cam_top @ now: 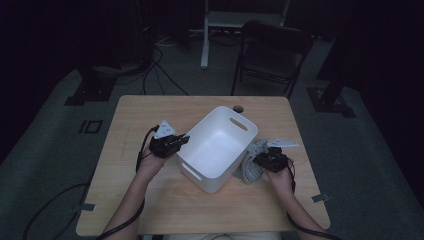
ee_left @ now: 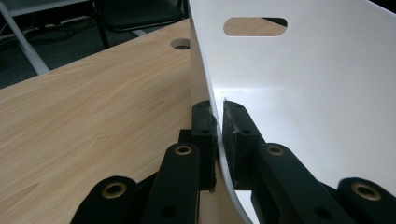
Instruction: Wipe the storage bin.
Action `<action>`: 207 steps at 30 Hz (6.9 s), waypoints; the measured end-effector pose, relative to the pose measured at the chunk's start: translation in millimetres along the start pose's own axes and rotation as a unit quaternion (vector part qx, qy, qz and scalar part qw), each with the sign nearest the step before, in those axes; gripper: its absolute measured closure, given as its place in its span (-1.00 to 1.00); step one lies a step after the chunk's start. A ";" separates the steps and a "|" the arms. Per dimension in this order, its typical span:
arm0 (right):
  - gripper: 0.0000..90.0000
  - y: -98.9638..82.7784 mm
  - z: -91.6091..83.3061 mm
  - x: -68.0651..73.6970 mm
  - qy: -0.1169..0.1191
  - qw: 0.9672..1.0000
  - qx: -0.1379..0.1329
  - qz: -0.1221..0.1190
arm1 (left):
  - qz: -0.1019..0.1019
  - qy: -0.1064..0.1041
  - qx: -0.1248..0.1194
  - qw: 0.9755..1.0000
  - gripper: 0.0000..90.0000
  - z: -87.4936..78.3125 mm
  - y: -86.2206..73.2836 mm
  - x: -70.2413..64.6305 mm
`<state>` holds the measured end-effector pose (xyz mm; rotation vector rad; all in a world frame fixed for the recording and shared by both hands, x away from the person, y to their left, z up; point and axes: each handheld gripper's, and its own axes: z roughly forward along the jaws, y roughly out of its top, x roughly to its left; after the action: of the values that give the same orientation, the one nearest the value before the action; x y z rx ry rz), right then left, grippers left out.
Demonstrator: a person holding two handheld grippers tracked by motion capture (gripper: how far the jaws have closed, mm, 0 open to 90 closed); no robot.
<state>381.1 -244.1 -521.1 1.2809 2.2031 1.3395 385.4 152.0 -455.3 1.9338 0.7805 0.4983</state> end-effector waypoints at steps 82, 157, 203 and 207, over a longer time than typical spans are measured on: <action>0.63 -6.6 7.2 20.2 0.026 0.999 0.015 -0.039 | -0.008 0.011 -0.006 1.000 0.83 3.3 0.9 -7.6; 0.66 -6.1 -1.0 41.5 0.040 0.998 -0.007 -0.056 | -0.019 0.033 -0.020 0.999 0.80 7.8 1.1 -12.6; 0.66 -15.4 9.9 45.8 0.068 0.995 0.043 -0.057 | -0.038 0.061 -0.024 0.997 0.79 9.9 1.3 -17.6; 0.66 -10.4 -2.9 55.0 0.079 0.994 0.032 -0.074 | -0.033 0.066 -0.023 0.997 0.80 9.9 1.6 -18.4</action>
<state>341.9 -204.2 -516.6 1.0401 2.4121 1.3661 378.9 132.4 -458.8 1.8399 0.9066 0.6027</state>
